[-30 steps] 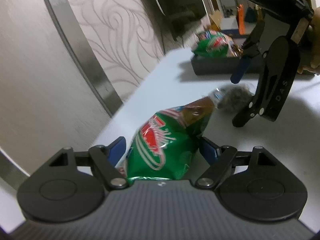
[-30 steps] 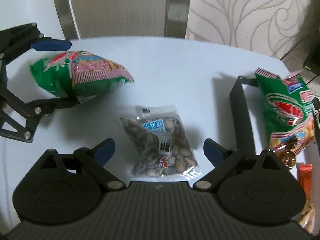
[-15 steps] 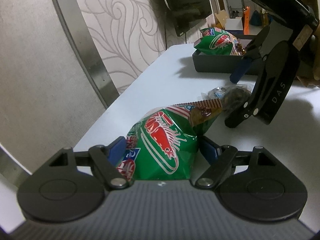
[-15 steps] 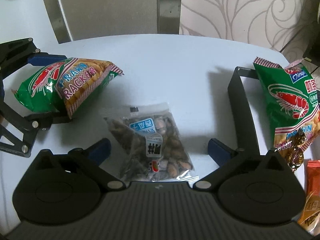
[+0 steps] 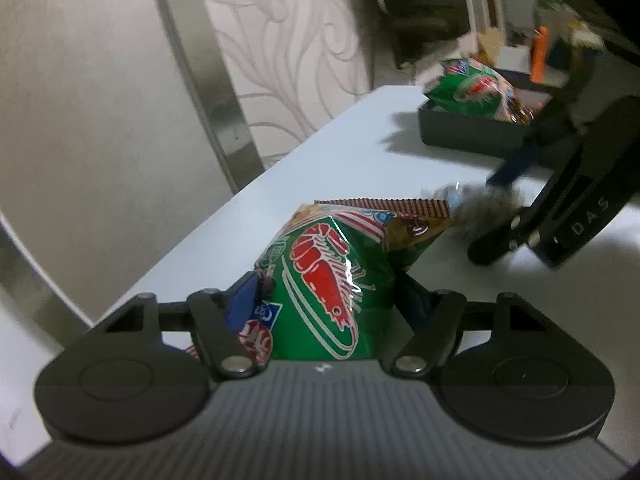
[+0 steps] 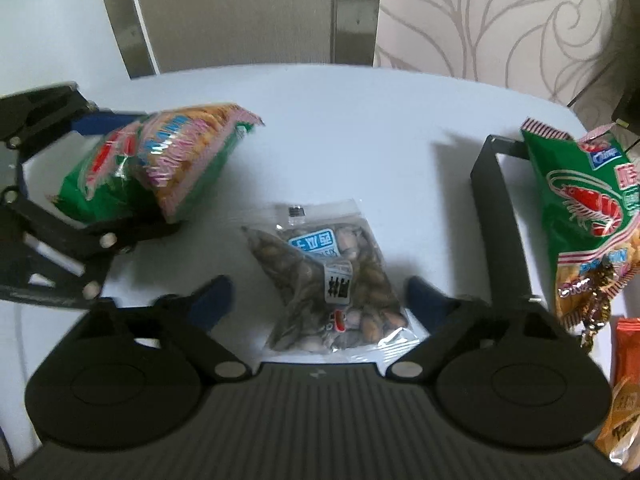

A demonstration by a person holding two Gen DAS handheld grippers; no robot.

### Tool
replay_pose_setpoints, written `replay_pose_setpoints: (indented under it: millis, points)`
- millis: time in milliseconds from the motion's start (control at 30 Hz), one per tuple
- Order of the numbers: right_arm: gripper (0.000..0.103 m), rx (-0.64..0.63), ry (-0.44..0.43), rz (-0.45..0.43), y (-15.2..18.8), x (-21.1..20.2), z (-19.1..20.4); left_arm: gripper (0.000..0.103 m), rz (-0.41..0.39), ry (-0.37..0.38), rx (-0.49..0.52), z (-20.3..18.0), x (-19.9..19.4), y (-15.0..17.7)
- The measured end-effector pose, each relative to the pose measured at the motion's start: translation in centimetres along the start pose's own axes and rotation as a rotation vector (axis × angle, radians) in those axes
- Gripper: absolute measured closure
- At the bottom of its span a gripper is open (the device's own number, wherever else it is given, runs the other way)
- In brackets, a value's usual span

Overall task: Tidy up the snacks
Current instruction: 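Grasp the green shrimp-cracker bag with the left gripper while the right grasps the clear nut bag, then carry the nut bag with the right gripper while the left carries the green bag to the tray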

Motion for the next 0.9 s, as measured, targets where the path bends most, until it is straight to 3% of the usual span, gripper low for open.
replay_pose_setpoints:
  millis: [33,67,300,900]
  points:
    - [0.037,0.005,0.001,-0.010,-0.1,-0.4,0.0,0.032,0.002,-0.009,-0.013,0.0,0.0,-0.1]
    - [0.038,0.007,-0.003,-0.008,-0.1,-0.6,0.1,0.033,0.005,-0.023,-0.020,-0.1,-0.1,-0.2]
    - [0.041,0.034,-0.006,-0.016,1.3,-2.5,0.5,0.041,0.025,-0.066,-0.155,-0.4,-1.2,-0.6]
    - [0.041,0.103,-0.023,-0.048,7.2,-10.5,0.7,0.048,0.014,-0.213,-0.267,-3.2,-4.5,-0.4]
Point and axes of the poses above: each gripper's, at about its wrist camera, not at the fingertips, and x roughly the way its jaws point, z to its left, y to its underside, the point moved 6 cm from there along x, roughly the way its jaws point, and after that the axes turned 10 degrees about -z, right-handed, at the moved point
